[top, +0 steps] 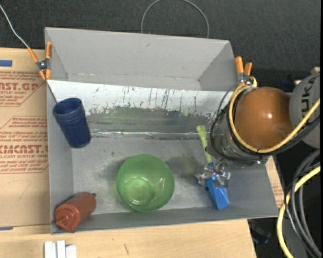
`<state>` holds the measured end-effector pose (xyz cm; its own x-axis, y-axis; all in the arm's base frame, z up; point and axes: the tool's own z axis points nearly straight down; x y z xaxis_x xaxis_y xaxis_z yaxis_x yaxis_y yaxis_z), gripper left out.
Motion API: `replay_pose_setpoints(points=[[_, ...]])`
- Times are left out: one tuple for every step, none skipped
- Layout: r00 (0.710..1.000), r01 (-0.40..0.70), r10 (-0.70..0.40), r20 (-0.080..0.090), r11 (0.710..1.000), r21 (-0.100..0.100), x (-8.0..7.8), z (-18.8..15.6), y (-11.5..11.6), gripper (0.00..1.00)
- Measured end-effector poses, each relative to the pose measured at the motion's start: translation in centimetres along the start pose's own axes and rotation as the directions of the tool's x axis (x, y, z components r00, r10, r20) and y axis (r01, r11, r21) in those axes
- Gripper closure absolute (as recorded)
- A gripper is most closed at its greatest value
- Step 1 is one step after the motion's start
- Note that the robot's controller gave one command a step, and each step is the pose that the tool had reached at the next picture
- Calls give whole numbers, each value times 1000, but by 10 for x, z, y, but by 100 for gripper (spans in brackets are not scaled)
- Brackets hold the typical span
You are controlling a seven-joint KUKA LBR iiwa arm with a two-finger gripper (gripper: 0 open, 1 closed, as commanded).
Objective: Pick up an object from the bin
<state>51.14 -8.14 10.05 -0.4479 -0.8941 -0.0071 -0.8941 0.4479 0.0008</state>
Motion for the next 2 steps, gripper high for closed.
replay_pose_setpoints(points=[[1000, 0, 0, 0, 1000, -2, 0, -10, 0, 100], [1000, 0, 0, 0, 1000, -3, -1, -23, 1, 100]])
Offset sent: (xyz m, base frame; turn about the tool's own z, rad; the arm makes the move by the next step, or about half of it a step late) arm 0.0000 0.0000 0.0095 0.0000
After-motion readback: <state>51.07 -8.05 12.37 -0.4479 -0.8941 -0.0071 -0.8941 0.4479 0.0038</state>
